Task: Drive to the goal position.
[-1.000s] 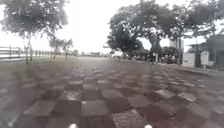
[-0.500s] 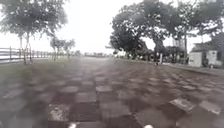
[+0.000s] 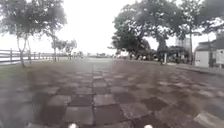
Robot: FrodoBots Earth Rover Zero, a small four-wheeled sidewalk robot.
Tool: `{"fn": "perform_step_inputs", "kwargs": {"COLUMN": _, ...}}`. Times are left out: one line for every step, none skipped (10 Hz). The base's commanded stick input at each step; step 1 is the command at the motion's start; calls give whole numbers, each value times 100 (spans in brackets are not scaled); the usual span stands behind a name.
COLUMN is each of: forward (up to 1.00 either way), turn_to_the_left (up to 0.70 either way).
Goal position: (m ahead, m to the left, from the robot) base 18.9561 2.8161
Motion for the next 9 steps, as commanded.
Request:
{"fn": "perform_step_inputs", "kwargs": {"forward": 99, "turn_to_the_left": 0}}
{"fn": "perform_step_inputs", "kwargs": {"forward": 99, "turn_to_the_left": 0}}
{"fn": "perform_step_inputs", "kwargs": {"forward": 99, "turn_to_the_left": 0}}
{"fn": "perform_step_inputs", "kwargs": {"forward": 99, "turn_to_the_left": 0}}
{"fn": "perform_step_inputs", "kwargs": {"forward": 99, "turn_to_the_left": 0}}
{"fn": "perform_step_inputs", "kwargs": {"forward": 99, "turn_to_the_left": 0}}
{"fn": "perform_step_inputs", "kwargs": {"forward": 99, "turn_to_the_left": 0}}
{"fn": "perform_step_inputs", "kwargs": {"forward": 99, "turn_to_the_left": 0}}
{"fn": "perform_step_inputs", "kwargs": {"forward": 99, "turn_to_the_left": 0}}
